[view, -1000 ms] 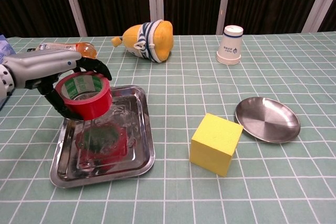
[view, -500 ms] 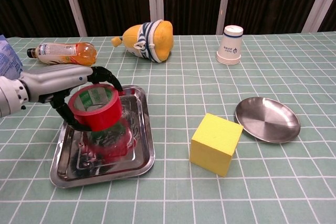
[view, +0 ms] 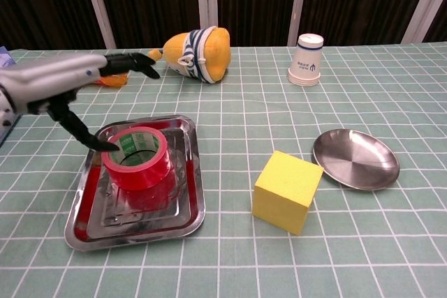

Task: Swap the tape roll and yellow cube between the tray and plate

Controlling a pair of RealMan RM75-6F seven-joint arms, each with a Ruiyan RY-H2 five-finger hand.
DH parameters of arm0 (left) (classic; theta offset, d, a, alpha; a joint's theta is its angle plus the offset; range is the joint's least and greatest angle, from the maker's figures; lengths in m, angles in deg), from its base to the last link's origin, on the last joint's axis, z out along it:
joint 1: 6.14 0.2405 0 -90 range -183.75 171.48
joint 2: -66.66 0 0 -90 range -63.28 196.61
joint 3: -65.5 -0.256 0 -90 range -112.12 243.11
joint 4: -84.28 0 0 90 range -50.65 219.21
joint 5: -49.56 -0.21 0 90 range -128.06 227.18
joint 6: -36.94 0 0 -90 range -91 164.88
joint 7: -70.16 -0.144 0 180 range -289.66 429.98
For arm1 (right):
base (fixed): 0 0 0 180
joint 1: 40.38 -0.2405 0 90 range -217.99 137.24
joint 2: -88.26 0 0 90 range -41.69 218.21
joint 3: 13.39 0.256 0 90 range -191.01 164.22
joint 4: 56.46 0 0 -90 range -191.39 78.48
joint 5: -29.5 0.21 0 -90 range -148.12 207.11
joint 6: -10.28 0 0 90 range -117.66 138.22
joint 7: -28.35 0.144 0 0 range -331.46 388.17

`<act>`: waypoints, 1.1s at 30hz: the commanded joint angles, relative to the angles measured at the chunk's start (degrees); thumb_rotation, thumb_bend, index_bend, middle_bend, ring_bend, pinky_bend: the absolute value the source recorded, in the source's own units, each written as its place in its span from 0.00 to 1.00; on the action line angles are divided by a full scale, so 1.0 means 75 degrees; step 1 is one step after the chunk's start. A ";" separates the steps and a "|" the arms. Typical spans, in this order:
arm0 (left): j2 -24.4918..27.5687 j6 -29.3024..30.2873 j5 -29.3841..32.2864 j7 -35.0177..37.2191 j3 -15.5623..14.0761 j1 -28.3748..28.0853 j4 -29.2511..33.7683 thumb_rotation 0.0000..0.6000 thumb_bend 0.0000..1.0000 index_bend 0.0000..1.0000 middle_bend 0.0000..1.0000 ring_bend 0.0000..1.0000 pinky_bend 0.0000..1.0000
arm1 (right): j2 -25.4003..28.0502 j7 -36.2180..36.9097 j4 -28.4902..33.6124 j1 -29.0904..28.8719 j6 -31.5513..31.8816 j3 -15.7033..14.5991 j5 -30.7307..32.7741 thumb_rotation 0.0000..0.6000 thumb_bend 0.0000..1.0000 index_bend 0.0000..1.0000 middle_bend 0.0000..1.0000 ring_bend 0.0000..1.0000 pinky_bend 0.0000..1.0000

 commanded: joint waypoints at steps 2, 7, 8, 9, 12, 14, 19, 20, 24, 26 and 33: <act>0.0944 0.2021 -0.0972 0.0300 -0.0515 0.1322 0.0539 1.00 0.00 0.16 0.00 0.00 0.08 | 0.0123 0.0628 -0.0037 -0.0178 -0.0385 -0.0290 -0.0772 1.00 0.00 0.03 0.00 0.05 0.00; 0.1511 0.3090 -0.1278 0.1143 -0.1249 0.2419 0.0252 1.00 0.00 0.17 0.00 0.00 0.08 | 0.0030 0.0662 0.0276 -0.0861 -0.1140 -0.0622 -0.2247 1.00 0.00 0.04 0.00 0.02 0.00; 0.1546 0.3245 -0.1316 0.1295 -0.1322 0.2585 0.0125 1.00 0.00 0.17 0.00 0.00 0.08 | -0.0018 0.0538 0.0365 -0.1051 -0.1350 -0.0635 -0.2438 1.00 0.00 0.04 0.00 0.02 0.00; 0.1553 0.3401 -0.1370 0.1453 -0.1365 0.2724 0.0008 1.00 0.00 0.18 0.00 0.00 0.08 | -0.0112 0.0374 0.0474 -0.1294 -0.1614 -0.0618 -0.2625 1.00 0.00 0.04 0.00 0.02 0.00; 0.1582 0.3650 -0.1521 0.1821 -0.1369 0.2912 -0.0112 1.00 0.00 0.18 0.00 0.00 0.08 | -0.0502 -0.0139 0.0672 -0.1904 -0.2285 -0.0443 -0.2775 1.00 0.00 0.03 0.00 0.02 0.00; 0.1587 0.3788 -0.1671 0.1822 -0.1344 0.2983 -0.0186 1.00 0.00 0.18 0.00 0.00 0.08 | -0.0877 -0.0367 0.0667 -0.2257 -0.2634 -0.0296 -0.2762 1.00 0.00 0.03 0.00 0.02 0.00; 0.1607 0.3813 -0.1657 0.1967 -0.1212 0.3113 -0.0233 1.00 0.00 0.18 0.01 0.00 0.08 | -0.1758 -0.0661 0.0400 -0.3101 -0.3624 0.0015 -0.2307 1.00 0.00 0.04 0.00 0.02 0.00; 0.1610 0.3796 -0.1641 0.1980 -0.1190 0.3123 -0.0237 1.00 0.00 0.18 0.01 0.00 0.08 | -0.1862 -0.0732 0.0372 -0.3191 -0.3728 0.0053 -0.2218 1.00 0.00 0.03 0.00 0.02 0.00; 0.1361 0.3481 -0.1435 0.1950 -0.0934 0.3039 -0.0370 1.00 0.00 0.18 0.01 0.00 0.08 | -0.2292 -0.1054 0.0273 -0.3558 -0.4135 0.0177 -0.1757 1.00 0.00 0.03 0.00 0.02 0.00; 0.1313 0.3447 -0.1419 0.1894 -0.0872 0.3052 -0.0374 1.00 0.00 0.18 0.01 0.00 0.08 | -0.2451 -0.1234 0.0198 -0.3695 -0.4269 0.0201 -0.1591 1.00 0.00 0.03 0.00 0.02 0.00; 0.1284 0.3407 -0.1394 0.1784 -0.0723 0.3157 -0.0332 1.00 0.00 0.18 0.01 0.00 0.08 | -0.2956 -0.1559 -0.0087 -0.4068 -0.4455 0.0251 -0.1204 1.00 0.00 0.05 0.04 0.06 0.00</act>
